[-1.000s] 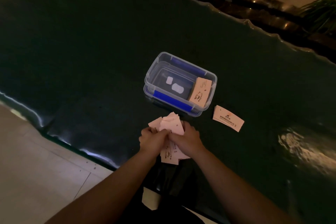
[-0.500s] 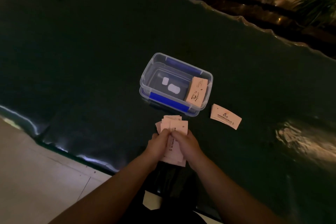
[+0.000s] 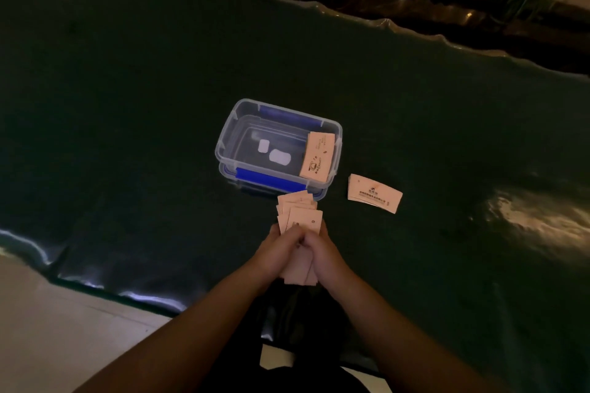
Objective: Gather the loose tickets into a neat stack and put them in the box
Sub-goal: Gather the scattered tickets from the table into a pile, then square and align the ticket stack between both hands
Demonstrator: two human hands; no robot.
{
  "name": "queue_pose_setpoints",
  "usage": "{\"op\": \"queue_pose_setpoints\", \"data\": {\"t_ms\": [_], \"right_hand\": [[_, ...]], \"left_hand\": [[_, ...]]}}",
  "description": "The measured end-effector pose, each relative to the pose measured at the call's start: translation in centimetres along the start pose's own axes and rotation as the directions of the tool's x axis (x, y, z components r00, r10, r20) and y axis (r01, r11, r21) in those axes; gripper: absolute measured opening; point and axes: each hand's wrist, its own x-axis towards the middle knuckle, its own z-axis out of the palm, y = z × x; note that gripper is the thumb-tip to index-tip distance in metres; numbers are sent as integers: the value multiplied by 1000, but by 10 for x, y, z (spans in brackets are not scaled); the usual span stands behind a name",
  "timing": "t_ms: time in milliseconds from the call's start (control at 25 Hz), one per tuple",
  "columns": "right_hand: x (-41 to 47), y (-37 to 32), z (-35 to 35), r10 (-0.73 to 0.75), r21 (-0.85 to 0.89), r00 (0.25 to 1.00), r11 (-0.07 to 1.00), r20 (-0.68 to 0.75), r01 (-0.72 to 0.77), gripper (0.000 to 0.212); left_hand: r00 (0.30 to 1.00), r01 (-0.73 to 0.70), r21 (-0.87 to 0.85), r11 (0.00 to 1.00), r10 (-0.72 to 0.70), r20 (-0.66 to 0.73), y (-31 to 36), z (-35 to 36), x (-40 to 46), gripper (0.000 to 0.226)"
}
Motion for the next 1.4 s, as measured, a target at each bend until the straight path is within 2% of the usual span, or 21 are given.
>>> {"op": "queue_pose_setpoints", "data": {"t_ms": [80,160,280,400,480,560,640,680,760,800,840,920,1000,1200,1320,1400], "right_hand": [[-1,-2,-14,-65,-1,998,998,27,65,60],[-7,-9,-31,-98,-38,994,994,54,100,60],[-10,-18,-56,-124,-110,989,985,83,132,57],[-12,-32,-87,-101,-111,990,987,103,112,54],[-15,-42,-111,-100,-79,990,991,103,109,48],[-12,-47,-133,-95,-35,994,995,54,97,42],[-6,-46,-152,-83,81,996,993,-46,86,41],[-2,-44,-160,-47,216,994,974,-99,68,42],[1,-39,-170,46,550,991,834,-124,30,40],[0,-36,-171,70,652,992,758,-107,17,40],[-1,-34,-172,73,692,992,721,-102,18,42],[0,-30,-171,56,671,992,741,-115,36,54],[6,-31,-172,65,611,987,791,-146,38,68],[27,-49,-190,112,484,976,875,-189,-7,56],[45,-56,-200,107,358,972,933,-210,-25,57],[59,-58,-203,116,253,965,966,-237,-54,60]], "left_hand": [[1000,-15,31,999,15,16,5,10,-1,73],[999,-51,63,997,49,21,9,22,1,68],[994,-110,72,991,108,32,15,44,3,76],[982,-187,77,979,185,35,25,69,3,56],[984,-168,23,985,167,54,34,83,6,50],[987,-125,-110,986,136,91,45,96,6,38],[989,-77,-287,955,109,100,56,110,5,22],[990,-54,-370,928,96,99,61,117,3,18],[991,-25,-491,871,86,102,68,129,4,17],[991,-20,-521,853,84,101,69,135,4,17],[992,-18,-534,845,81,94,70,140,7,18],[995,-12,-547,837,65,79,71,149,13,21],[997,10,-532,846,30,66,70,156,20,25],[997,80,-365,928,-67,49,73,165,39,36],[987,154,-186,970,-145,65,79,160,50,47],[981,194,-8,981,-194,22,81,152,57,58]]}}
